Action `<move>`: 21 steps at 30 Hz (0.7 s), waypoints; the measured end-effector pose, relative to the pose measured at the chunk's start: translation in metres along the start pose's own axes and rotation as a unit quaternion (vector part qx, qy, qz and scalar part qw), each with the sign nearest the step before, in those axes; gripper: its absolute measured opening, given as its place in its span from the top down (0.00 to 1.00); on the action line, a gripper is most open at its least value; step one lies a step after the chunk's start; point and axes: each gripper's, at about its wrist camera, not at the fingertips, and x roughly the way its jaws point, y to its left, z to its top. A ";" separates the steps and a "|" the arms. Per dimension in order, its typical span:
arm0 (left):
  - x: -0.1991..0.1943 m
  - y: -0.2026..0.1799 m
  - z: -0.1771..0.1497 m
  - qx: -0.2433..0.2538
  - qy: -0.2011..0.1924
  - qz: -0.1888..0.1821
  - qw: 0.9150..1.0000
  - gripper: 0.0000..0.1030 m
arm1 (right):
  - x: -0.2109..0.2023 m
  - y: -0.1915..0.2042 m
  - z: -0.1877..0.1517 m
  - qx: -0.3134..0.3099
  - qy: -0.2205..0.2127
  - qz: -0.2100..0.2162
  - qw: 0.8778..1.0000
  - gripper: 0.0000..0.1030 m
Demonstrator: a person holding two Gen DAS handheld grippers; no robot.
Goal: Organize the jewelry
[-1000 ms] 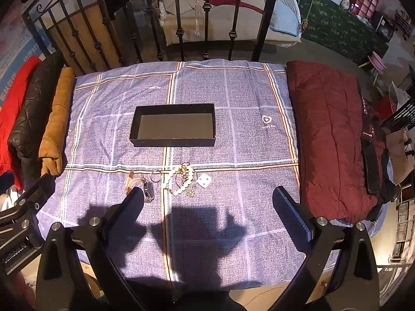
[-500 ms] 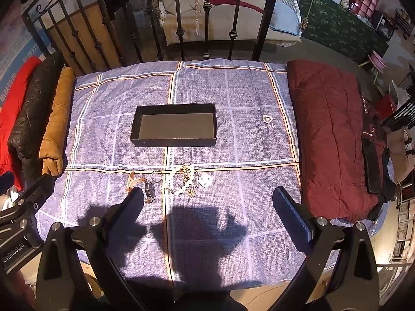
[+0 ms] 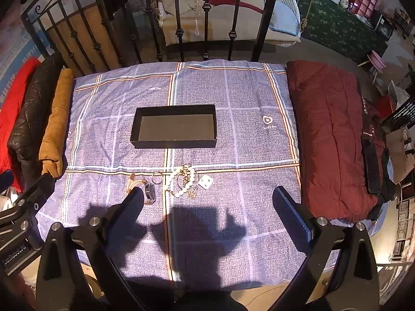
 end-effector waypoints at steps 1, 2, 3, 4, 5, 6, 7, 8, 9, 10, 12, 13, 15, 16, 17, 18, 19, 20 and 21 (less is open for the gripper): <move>0.000 0.000 0.000 0.001 0.000 0.001 1.000 0.06 | 0.000 0.000 0.000 0.000 0.000 0.000 1.000 0.05; 0.000 0.000 0.001 0.001 0.000 0.001 1.000 0.06 | 0.000 0.000 0.000 0.001 0.000 0.000 1.000 0.05; 0.000 0.000 0.001 0.001 0.000 0.000 1.000 0.06 | 0.000 0.000 0.000 0.001 0.000 0.000 1.000 0.05; 0.000 0.000 0.001 0.001 0.000 0.001 1.000 0.06 | 0.000 0.000 0.000 0.001 0.000 0.000 1.000 0.05; 0.000 0.000 0.001 0.001 0.000 0.001 1.000 0.06 | 0.000 0.001 0.000 0.001 0.000 0.000 1.000 0.05; 0.000 0.000 0.001 0.000 0.001 0.001 1.000 0.06 | 0.000 0.001 0.000 0.001 0.000 -0.001 1.000 0.05; 0.000 0.000 0.000 0.000 0.000 0.002 1.000 0.06 | 0.000 0.001 0.000 0.001 0.000 -0.001 1.000 0.05; 0.001 0.000 0.001 0.000 0.001 0.002 1.000 0.06 | 0.001 0.001 0.001 0.001 0.001 -0.001 1.000 0.05; 0.001 -0.001 0.001 0.000 0.001 0.001 1.000 0.06 | 0.001 0.001 0.001 0.001 0.002 -0.001 1.000 0.05; 0.001 -0.001 0.001 0.000 0.001 0.002 1.000 0.06 | 0.001 0.000 0.001 0.001 0.002 -0.002 1.000 0.05; 0.002 -0.001 0.001 0.000 0.002 0.002 1.000 0.06 | 0.002 0.001 0.001 0.001 0.003 -0.001 1.000 0.05; 0.002 -0.001 0.001 -0.001 0.002 0.002 1.000 0.06 | 0.002 0.001 0.001 0.001 0.003 -0.002 1.000 0.05; 0.003 0.000 0.001 -0.001 0.004 0.003 1.000 0.06 | 0.002 0.001 0.001 0.001 0.004 -0.001 1.000 0.05; 0.004 0.000 0.001 -0.002 0.005 0.002 1.000 0.06 | 0.002 0.001 0.001 0.001 0.004 -0.002 1.000 0.05; 0.004 0.000 0.000 -0.002 0.006 0.003 1.000 0.06 | 0.002 0.001 0.001 0.000 0.004 -0.001 1.000 0.05; 0.005 0.001 0.000 -0.002 0.007 0.003 1.000 0.06 | 0.002 0.001 0.001 0.000 0.004 -0.001 1.000 0.05; 0.005 0.001 0.000 -0.002 0.008 0.003 1.000 0.06 | 0.003 0.002 0.001 0.000 0.004 -0.001 1.000 0.05; 0.005 0.001 0.000 -0.003 0.008 0.003 1.000 0.06 | 0.003 0.002 0.001 0.000 0.005 -0.001 1.000 0.05; 0.005 0.002 0.000 -0.003 0.008 0.003 1.000 0.06 | 0.003 0.002 0.001 -0.001 0.005 -0.001 1.000 0.05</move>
